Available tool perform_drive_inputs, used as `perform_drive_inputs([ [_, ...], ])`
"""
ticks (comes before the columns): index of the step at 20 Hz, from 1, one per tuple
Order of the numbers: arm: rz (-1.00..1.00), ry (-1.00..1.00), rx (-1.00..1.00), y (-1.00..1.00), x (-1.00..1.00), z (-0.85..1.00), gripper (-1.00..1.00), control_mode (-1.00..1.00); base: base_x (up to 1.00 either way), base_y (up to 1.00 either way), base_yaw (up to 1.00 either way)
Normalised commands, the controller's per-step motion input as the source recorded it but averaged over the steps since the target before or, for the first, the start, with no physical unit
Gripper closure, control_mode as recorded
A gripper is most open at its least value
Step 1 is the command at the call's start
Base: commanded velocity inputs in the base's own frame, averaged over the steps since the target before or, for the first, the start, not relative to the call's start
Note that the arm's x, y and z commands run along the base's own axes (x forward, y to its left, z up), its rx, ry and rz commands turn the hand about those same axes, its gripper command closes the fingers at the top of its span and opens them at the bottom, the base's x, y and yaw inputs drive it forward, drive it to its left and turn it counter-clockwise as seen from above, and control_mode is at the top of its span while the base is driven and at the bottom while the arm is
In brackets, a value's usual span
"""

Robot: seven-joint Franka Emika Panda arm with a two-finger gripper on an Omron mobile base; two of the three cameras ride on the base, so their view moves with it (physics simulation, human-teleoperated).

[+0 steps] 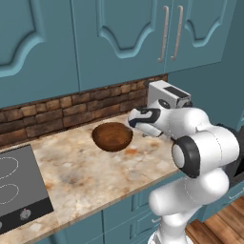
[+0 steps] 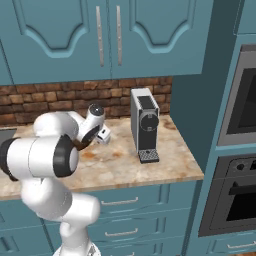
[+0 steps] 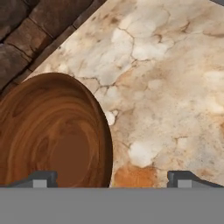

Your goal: Pick the cup and bowl from the counter and place them on the counter next to the sink.

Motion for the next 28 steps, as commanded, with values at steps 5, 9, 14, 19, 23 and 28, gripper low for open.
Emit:
perform_drive_inputs([
  [5, -0.03, 0.00, 0.00, 0.10, 0.27, -0.02, -1.00, -1.00, 0.00, 0.00, 0.00],
  [9, -0.02, 0.03, 0.00, 0.00, 0.42, -0.13, -1.00, -1.00, 0.00, 0.00, 0.00],
  [14, -0.02, 0.00, 0.00, 0.00, 0.16, -0.27, -1.00, -1.00, 0.00, 0.00, 0.00],
  [19, 0.00, 0.00, 0.00, 0.04, 0.00, -0.25, -1.00, -1.00, 0.00, 0.00, 0.00],
  [23, 0.00, 0.00, 0.00, 0.14, 0.00, -0.21, -1.00, -1.00, 0.00, 0.00, 0.00],
  [28, 0.00, 0.00, 0.00, 0.17, 0.00, -0.20, -1.00, -1.00, 0.00, 0.00, 0.00],
])
